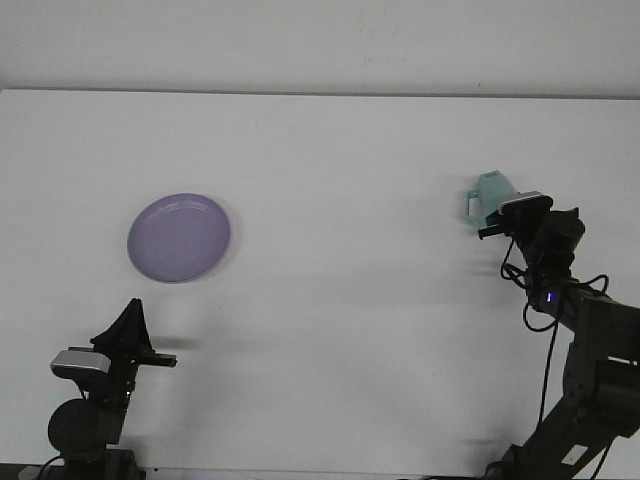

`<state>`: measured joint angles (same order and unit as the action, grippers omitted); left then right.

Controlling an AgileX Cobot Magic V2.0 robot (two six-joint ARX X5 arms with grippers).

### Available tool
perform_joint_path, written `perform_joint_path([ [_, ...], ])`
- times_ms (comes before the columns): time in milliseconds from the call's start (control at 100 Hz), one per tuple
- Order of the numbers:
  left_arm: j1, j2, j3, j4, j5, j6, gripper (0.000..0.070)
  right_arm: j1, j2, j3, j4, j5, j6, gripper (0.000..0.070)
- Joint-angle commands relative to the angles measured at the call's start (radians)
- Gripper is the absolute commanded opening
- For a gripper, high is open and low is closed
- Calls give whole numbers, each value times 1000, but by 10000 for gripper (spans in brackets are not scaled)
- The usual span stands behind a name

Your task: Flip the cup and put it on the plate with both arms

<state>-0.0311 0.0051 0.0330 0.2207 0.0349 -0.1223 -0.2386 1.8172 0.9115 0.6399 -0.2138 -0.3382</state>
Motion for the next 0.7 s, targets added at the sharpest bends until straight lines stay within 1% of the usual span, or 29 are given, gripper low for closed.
perform_joint_path([
  [0,-2,-2,-19,11,2,-2,12,-5,-58,12,-50,-7,46,6],
  [60,-2,-2,-19,11,2,-2,12,-3,-123,12,-124,-8,83,6],
  [260,-2,-2,-19,11,2,-3,12,14,-373,12,-462,-23,264,6],
  [370,-2,-2,-19,11,2,-3,12,50,-511,12,-685,-23,323,6],
  [450,-2,-2,-19,11,2,-3,12,89,-606,12,-838,-30,351,6],
  [600,-2,-2,-19,11,2,-3,12,195,-740,18,-1098,-71,357,5],
  [690,-2,-2,-19,11,2,-3,12,281,-763,50,-1258,-74,356,5],
])
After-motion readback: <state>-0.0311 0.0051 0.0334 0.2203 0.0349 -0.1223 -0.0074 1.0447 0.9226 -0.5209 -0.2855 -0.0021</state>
